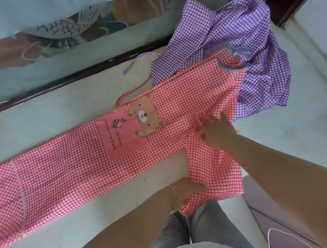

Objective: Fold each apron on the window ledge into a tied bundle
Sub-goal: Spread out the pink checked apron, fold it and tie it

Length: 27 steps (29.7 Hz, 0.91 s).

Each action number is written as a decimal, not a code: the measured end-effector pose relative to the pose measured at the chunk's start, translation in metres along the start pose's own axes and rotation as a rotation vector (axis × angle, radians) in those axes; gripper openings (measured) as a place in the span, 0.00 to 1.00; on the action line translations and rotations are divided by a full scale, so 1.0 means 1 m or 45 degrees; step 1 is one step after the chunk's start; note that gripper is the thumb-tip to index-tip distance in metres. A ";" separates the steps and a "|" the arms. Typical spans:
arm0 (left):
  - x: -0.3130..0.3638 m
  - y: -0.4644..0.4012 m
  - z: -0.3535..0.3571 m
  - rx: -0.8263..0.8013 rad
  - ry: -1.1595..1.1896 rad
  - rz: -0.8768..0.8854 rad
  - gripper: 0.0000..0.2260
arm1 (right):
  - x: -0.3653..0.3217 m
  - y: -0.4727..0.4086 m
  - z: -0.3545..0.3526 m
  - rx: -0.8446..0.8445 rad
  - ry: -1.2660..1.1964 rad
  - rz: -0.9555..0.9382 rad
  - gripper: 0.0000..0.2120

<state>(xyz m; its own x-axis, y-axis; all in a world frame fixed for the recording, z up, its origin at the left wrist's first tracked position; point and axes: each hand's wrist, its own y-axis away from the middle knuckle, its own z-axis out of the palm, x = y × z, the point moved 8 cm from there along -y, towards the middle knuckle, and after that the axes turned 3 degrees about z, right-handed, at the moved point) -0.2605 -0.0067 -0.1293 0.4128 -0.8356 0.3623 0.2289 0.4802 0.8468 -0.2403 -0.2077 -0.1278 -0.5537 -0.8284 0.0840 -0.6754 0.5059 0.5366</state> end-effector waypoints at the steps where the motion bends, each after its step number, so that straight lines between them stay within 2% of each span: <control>1: 0.000 0.002 0.003 -0.046 -0.009 -0.013 0.42 | 0.005 -0.004 0.003 -0.084 0.027 0.006 0.24; 2: 0.000 0.001 0.004 -0.096 -0.007 -0.040 0.45 | 0.008 -0.008 0.003 -0.115 0.035 -0.002 0.24; 3: 0.001 0.003 0.004 -0.147 -0.004 -0.069 0.44 | 0.012 -0.011 0.001 -0.107 0.036 -0.023 0.23; 6: 0.016 0.015 -0.013 -0.137 0.104 -0.117 0.27 | 0.022 -0.017 0.001 -0.099 -0.046 -0.140 0.21; 8: 0.036 0.026 -0.037 -0.013 0.325 0.003 0.15 | 0.032 -0.023 -0.003 -0.091 -0.271 -0.139 0.19; 11: 0.065 0.054 -0.086 0.283 0.820 0.364 0.09 | 0.044 -0.036 -0.020 0.003 -0.470 -0.051 0.16; 13: 0.068 0.068 -0.127 0.535 1.106 0.629 0.14 | 0.043 -0.044 -0.033 0.035 -0.500 -0.043 0.27; 14: 0.065 0.071 -0.142 0.589 1.244 0.725 0.18 | 0.043 -0.045 -0.037 0.006 -0.535 -0.015 0.30; 17: 0.057 0.063 -0.163 0.412 1.732 0.894 0.33 | 0.037 -0.060 -0.045 -0.107 -0.524 -0.016 0.34; 18: 0.054 0.062 -0.164 0.410 1.828 0.890 0.34 | 0.036 -0.061 -0.049 -0.157 -0.520 -0.010 0.36; 19: 0.046 0.057 -0.169 0.497 1.870 0.857 0.32 | 0.034 -0.065 -0.050 -0.200 -0.515 -0.018 0.37; 20: 0.040 0.057 -0.171 0.637 1.828 0.810 0.29 | 0.031 -0.067 -0.053 -0.233 -0.514 -0.026 0.38; 22: 0.032 0.061 -0.182 1.003 1.502 0.667 0.22 | 0.029 -0.069 -0.054 -0.267 -0.537 -0.054 0.43; 24: 0.034 0.071 -0.198 1.316 1.139 0.575 0.26 | 0.026 -0.069 -0.054 -0.302 -0.487 -0.104 0.41; 25: 0.041 0.075 -0.208 1.389 1.021 0.599 0.28 | 0.025 -0.069 -0.052 -0.307 -0.449 -0.130 0.38; 27: 0.056 0.076 -0.223 1.380 0.959 0.611 0.32 | 0.029 -0.073 -0.047 -0.344 -0.403 -0.145 0.31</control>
<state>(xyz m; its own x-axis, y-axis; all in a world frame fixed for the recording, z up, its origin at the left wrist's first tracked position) -0.0232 0.0423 -0.1313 0.7020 -0.1433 0.6976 -0.7095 -0.0557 0.7025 -0.1840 -0.2806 -0.1248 -0.6339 -0.7391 -0.2278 -0.6121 0.2994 0.7319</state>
